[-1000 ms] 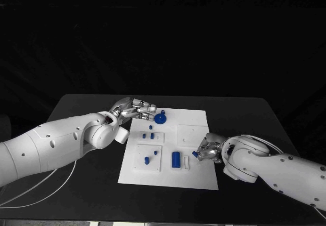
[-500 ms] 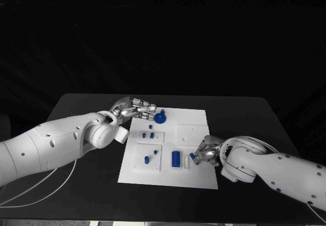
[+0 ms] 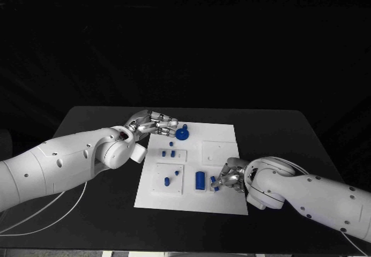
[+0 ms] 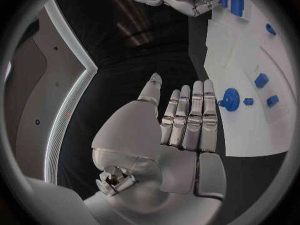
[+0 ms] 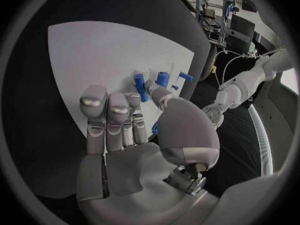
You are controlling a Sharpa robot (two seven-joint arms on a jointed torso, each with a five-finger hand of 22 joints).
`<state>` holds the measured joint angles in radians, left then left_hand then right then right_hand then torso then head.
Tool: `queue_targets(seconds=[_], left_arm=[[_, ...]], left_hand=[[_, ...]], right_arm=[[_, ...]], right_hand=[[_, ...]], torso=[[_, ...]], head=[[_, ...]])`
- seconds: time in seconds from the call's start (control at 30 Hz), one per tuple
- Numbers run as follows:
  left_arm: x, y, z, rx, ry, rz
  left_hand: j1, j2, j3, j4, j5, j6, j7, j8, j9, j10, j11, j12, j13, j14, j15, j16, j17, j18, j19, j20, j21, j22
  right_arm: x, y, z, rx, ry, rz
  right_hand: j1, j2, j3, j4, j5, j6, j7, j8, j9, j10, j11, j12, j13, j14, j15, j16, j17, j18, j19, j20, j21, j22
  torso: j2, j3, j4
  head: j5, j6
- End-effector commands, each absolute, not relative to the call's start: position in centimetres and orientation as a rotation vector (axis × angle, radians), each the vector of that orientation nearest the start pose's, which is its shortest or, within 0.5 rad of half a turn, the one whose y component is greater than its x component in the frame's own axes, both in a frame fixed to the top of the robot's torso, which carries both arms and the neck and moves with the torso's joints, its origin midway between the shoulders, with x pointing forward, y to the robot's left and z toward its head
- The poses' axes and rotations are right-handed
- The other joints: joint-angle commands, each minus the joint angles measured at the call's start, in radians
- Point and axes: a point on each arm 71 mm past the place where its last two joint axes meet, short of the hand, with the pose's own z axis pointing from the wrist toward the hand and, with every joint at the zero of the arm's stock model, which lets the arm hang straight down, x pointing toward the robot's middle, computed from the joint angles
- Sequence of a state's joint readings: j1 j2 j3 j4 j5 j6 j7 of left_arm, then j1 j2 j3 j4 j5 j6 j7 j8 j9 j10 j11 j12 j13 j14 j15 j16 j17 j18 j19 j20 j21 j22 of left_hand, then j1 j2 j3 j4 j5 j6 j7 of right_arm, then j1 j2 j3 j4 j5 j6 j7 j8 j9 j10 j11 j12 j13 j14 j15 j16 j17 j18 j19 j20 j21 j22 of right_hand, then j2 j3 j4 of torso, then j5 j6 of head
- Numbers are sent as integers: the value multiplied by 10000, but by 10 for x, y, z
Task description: Assemble the parts on the task board
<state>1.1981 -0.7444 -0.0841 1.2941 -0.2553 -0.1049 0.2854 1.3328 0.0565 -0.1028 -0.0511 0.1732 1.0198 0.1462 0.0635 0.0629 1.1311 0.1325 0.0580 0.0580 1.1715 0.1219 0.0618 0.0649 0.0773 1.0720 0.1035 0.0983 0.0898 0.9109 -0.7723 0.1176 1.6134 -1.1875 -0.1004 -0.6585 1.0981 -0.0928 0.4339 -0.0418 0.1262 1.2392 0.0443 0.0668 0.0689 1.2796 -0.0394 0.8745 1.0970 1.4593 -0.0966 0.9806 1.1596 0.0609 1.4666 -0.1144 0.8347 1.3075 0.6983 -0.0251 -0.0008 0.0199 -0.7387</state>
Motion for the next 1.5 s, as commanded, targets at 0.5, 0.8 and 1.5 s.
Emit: queue_targets(seconds=[0.5, 0.8, 1.5], left_arm=[[516, 211, -214, -8576, 17102, -14576], [516, 211, -214, -8580, 17142, -14553], [516, 212, -215, -8582, 17281, -14517]], left_hand=[[-32, 12, -5, 116, -10, -68, -2, 15, -6, -42, -25, 11, 10, -77, -4, -3, 14, -97, -50, 40, 62, -33], [-40, 10, -8, 128, -12, -77, 0, 14, -6, -47, -22, 11, 11, -84, -1, -5, 13, -97, -53, 42, 60, -35], [-52, -28, -17, 158, -6, -88, 7, 16, -5, -72, -12, 13, 12, -107, 8, -4, 14, -97, -67, 51, 53, -42]], right_arm=[[421, -161, -287, 3602, 23071, 4602], [421, -162, -288, 3562, 23159, 4560], [420, -163, -286, 3515, 23055, 4885]], right_hand=[[-23, -236, -36, 401, -153, -15, -22, -37, -8, 84, -15, 59, 39, 63, -4, 41, 11, -11, 435, -39, -50, 1017], [-447, -539, -130, 927, -623, -34, -4, -36, -8, 89, 10, 29, 19, 58, 12, 32, 2, 0, 435, -29, -69, 1015], [-594, -1017, -408, 1723, -758, -33, 19, -31, -6, 122, 24, -40, 18, 59, 6, 6, 41, -6, 442, -46, -79, 1015]], torso=[[5, 5, -5], [9, 14, -10], [8, 10, -5]], head=[[49, 9], [41, 13], [54, 5]])
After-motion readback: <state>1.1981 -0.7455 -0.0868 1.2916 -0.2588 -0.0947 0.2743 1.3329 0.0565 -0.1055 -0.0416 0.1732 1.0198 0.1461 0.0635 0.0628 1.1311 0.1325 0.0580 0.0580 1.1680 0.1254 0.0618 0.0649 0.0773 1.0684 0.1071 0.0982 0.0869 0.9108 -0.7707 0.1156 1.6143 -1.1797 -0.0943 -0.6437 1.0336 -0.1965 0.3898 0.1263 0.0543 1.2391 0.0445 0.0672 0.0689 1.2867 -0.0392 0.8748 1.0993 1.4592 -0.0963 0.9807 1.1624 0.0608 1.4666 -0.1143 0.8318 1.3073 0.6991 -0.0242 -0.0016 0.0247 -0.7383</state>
